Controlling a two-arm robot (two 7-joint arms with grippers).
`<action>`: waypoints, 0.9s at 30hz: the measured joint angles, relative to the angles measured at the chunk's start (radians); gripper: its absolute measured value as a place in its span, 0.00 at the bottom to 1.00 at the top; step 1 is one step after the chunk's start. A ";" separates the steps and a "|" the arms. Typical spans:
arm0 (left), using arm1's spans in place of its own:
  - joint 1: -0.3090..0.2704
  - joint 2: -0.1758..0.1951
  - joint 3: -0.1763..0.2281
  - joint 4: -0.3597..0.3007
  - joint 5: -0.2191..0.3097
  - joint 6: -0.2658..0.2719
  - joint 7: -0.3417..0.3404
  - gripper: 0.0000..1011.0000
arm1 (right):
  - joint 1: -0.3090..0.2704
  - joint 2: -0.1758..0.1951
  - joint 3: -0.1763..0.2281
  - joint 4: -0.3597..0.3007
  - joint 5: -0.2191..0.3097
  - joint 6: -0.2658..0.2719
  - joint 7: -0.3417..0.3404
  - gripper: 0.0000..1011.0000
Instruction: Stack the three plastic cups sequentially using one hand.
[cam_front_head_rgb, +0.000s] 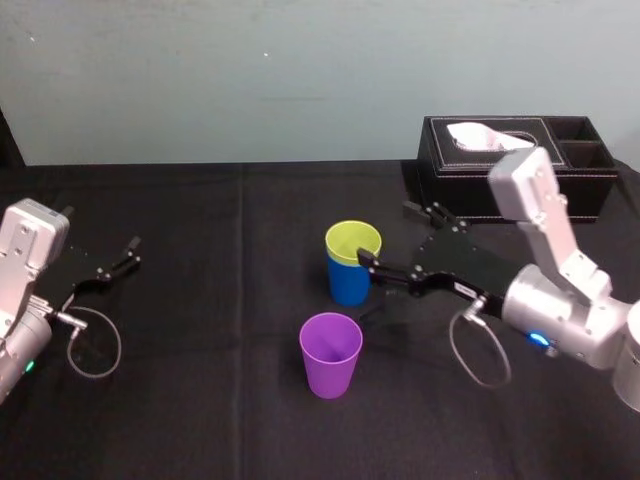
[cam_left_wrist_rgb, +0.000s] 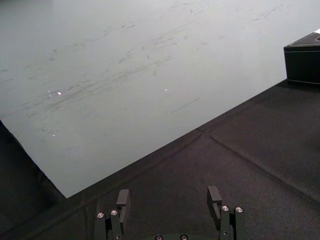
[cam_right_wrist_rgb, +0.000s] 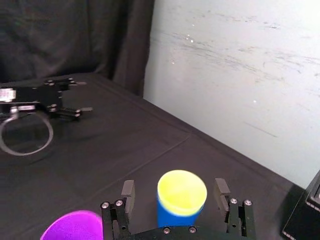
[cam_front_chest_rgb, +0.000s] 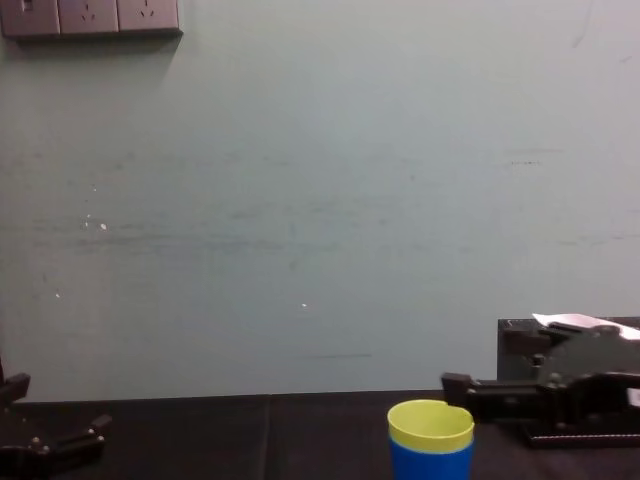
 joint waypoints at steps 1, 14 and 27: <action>0.000 0.000 0.000 0.000 0.000 0.000 0.000 1.00 | -0.010 0.009 0.004 -0.008 0.009 -0.004 0.005 0.99; 0.000 0.000 0.000 0.000 0.000 0.000 0.000 1.00 | -0.148 0.142 0.040 -0.064 0.104 -0.095 0.087 0.99; 0.000 0.000 0.000 0.000 0.000 0.000 0.000 1.00 | -0.157 0.156 -0.044 -0.008 0.081 -0.143 0.114 0.99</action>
